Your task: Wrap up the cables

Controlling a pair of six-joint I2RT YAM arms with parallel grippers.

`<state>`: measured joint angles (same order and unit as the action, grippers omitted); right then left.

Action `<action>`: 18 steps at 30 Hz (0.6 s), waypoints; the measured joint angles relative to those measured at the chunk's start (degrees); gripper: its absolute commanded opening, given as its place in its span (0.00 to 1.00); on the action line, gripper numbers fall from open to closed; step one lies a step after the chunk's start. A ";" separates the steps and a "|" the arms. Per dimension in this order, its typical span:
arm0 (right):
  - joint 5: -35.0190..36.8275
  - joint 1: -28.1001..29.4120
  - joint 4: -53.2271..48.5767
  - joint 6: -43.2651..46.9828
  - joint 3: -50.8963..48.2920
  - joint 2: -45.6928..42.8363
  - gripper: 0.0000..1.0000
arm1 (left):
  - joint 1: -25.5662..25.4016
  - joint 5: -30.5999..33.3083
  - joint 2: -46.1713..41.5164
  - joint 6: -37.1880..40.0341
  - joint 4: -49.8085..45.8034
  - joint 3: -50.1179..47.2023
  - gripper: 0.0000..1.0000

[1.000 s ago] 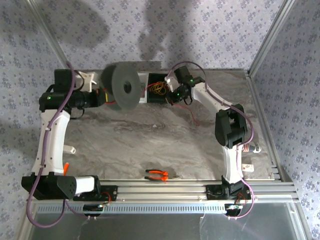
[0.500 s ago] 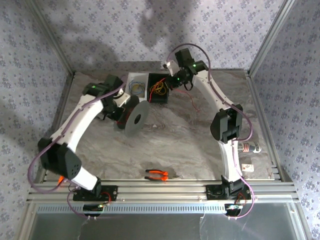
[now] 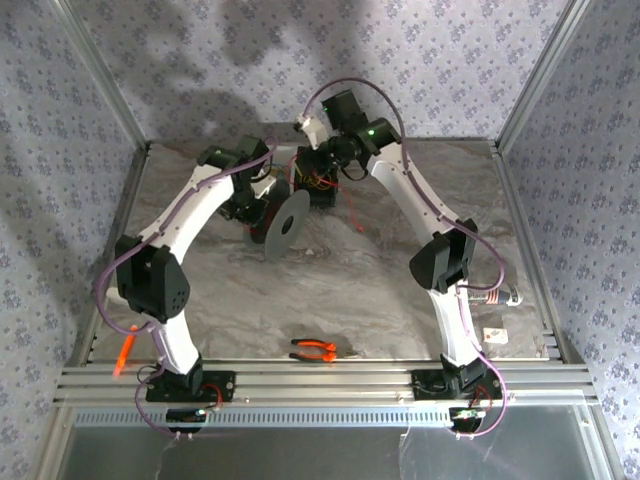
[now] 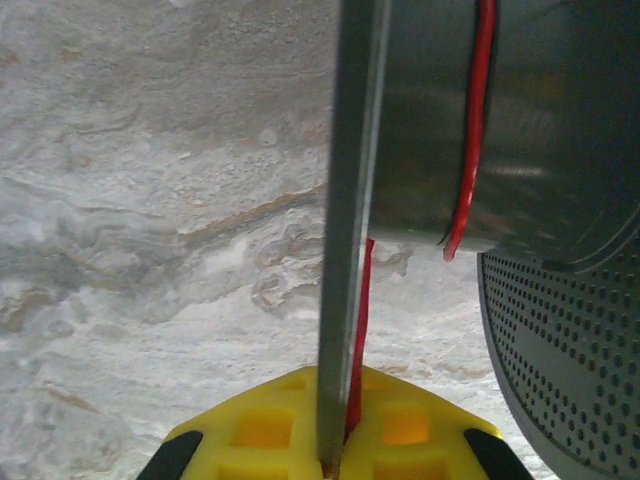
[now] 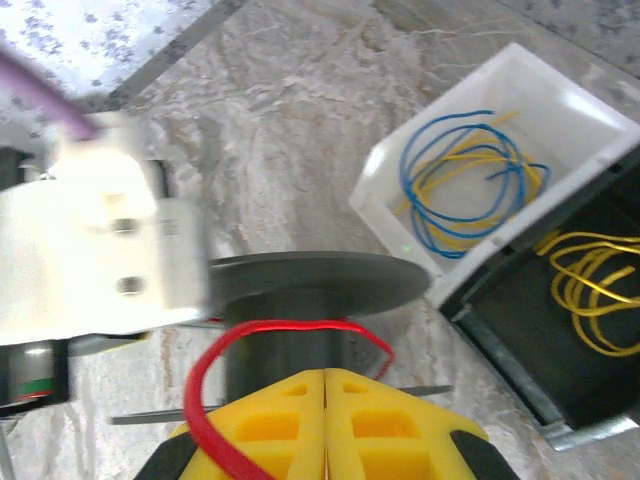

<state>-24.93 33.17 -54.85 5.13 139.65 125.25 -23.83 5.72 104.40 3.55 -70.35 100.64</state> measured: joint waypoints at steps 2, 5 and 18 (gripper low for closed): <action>0.00 1.77 0.87 0.00 -0.98 -0.98 0.00 | 1.11 -2.93 0.13 -1.31 0.92 0.09 0.00; -0.02 4.22 3.06 -0.09 -5.99 -4.26 0.00 | 3.54 -7.80 0.13 -2.91 2.14 -0.22 0.00; 2.78 15.23 10.19 -1.29 -21.18 -9.94 0.00 | 9.05 -18.03 -0.20 -9.07 9.16 -5.44 0.00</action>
<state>-22.15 48.40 -44.66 3.84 118.48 115.31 -14.79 -12.32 104.20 -5.52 -61.19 95.20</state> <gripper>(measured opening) 0.061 0.065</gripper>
